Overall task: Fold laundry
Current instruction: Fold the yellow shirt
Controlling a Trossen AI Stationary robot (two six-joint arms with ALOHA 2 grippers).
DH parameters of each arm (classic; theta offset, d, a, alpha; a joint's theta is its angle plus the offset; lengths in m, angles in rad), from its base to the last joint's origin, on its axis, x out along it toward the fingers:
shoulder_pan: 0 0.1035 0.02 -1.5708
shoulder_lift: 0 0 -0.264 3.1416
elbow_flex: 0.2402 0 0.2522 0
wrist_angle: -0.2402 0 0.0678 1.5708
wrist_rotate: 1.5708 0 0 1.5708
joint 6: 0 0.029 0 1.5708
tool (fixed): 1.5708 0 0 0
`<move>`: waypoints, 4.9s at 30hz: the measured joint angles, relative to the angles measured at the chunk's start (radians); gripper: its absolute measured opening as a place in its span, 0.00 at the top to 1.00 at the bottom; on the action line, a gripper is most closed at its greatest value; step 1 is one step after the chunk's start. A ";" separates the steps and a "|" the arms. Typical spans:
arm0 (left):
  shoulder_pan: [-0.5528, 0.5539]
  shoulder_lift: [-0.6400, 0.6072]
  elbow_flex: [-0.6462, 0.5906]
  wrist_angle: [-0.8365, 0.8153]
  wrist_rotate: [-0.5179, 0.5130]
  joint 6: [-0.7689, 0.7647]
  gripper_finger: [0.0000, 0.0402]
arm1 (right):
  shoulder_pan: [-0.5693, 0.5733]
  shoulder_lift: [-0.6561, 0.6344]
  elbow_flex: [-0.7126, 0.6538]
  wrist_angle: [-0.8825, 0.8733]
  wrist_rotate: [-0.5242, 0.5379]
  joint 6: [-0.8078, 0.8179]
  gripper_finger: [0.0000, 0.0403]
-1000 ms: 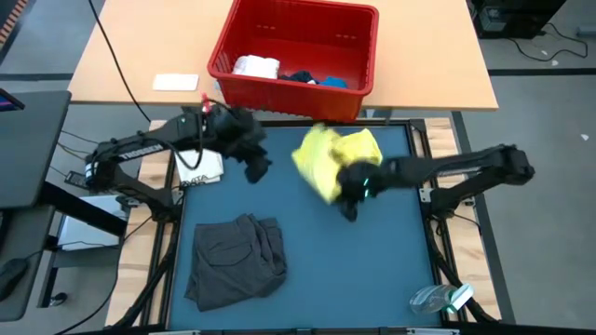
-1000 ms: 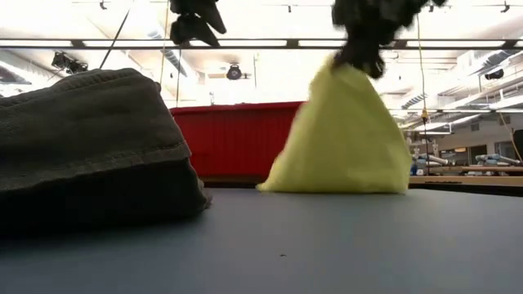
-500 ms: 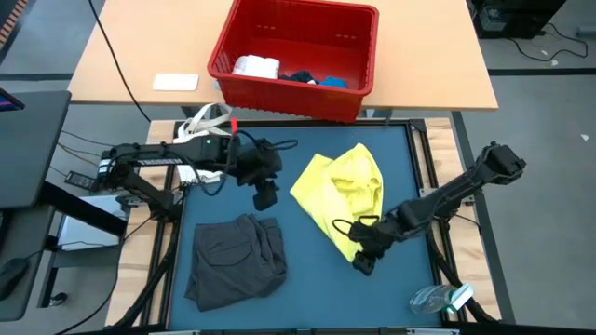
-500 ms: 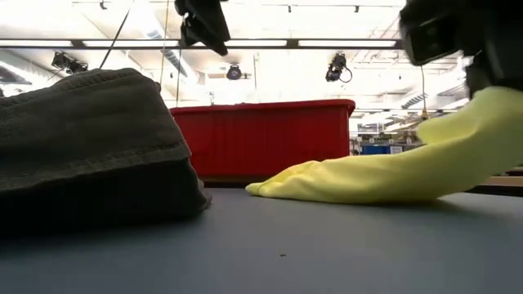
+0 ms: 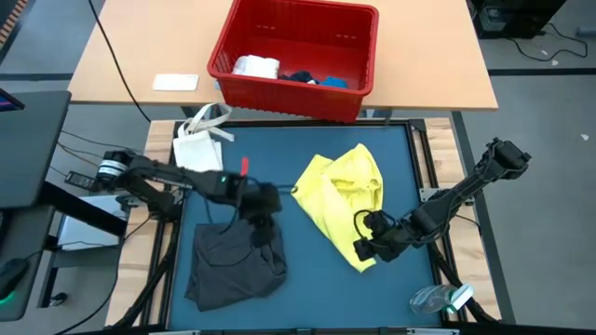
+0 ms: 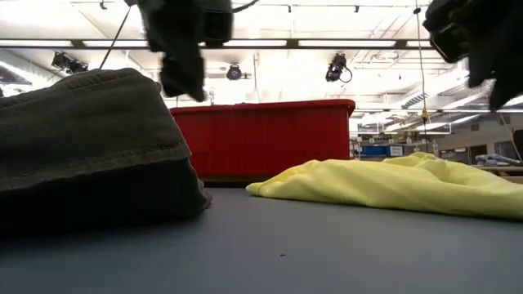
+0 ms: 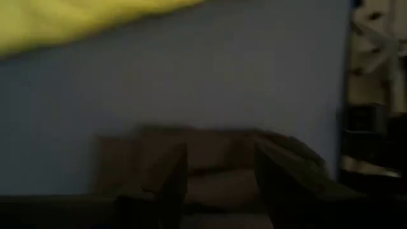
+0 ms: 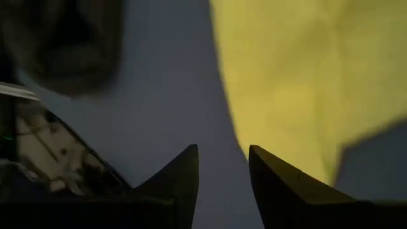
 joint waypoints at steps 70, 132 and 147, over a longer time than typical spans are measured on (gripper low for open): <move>0.460 -0.296 -0.305 0.472 -0.009 -0.252 0.62 | -1.497 0.180 0.237 0.580 0.042 -1.575 0.71; 0.542 0.177 -0.054 0.429 0.345 0.442 0.62 | -0.677 0.028 -0.139 -0.110 -0.319 -0.557 0.89; 0.596 0.176 -0.054 0.428 0.344 0.435 0.62 | -0.696 -0.075 0.029 -0.415 -0.233 -0.590 0.99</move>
